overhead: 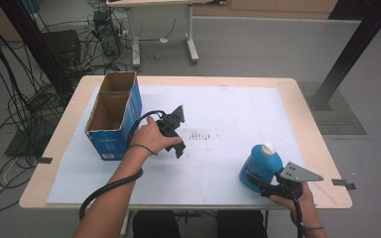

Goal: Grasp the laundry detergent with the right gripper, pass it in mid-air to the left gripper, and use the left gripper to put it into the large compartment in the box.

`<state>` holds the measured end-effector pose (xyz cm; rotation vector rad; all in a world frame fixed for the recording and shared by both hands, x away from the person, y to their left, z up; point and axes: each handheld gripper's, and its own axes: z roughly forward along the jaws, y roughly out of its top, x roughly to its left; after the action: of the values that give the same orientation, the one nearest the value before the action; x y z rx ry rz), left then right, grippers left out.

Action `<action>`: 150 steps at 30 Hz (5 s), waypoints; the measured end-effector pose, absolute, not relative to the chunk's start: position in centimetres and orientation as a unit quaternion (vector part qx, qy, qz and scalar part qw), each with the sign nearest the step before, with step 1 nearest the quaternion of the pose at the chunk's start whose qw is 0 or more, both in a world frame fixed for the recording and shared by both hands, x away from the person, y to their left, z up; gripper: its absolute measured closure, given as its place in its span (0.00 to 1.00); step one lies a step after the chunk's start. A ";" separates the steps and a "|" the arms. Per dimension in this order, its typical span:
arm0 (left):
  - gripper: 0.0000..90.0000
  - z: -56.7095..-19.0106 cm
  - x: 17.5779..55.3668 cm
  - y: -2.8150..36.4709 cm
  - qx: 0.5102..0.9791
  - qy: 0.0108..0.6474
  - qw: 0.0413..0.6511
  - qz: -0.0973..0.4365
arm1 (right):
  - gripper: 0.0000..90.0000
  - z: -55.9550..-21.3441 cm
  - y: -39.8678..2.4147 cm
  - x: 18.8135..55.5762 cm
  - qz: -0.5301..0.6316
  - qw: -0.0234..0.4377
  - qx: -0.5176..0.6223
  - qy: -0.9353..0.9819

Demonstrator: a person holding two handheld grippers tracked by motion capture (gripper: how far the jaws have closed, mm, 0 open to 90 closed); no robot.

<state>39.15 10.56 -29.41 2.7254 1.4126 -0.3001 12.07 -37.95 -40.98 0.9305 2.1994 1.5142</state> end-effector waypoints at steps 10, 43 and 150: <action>0.09 -29.3 39.1 10.8 0.883 0.458 0.027 -0.095 | 0.45 -41.0 -37.9 11.9 0.529 0.161 0.325 0.767; 0.09 -28.6 39.3 11.3 0.881 0.464 0.031 -0.090 | 0.46 -41.3 -37.9 11.8 0.532 0.167 0.320 0.766; 0.09 -21.4 35.4 12.7 0.935 0.331 0.085 -0.090 | 0.46 -38.6 -34.2 19.0 0.558 0.077 0.238 0.791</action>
<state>35.36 12.67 -21.41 2.7901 0.9887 -0.2672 18.96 -34.18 -38.61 0.7130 2.3696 1.6723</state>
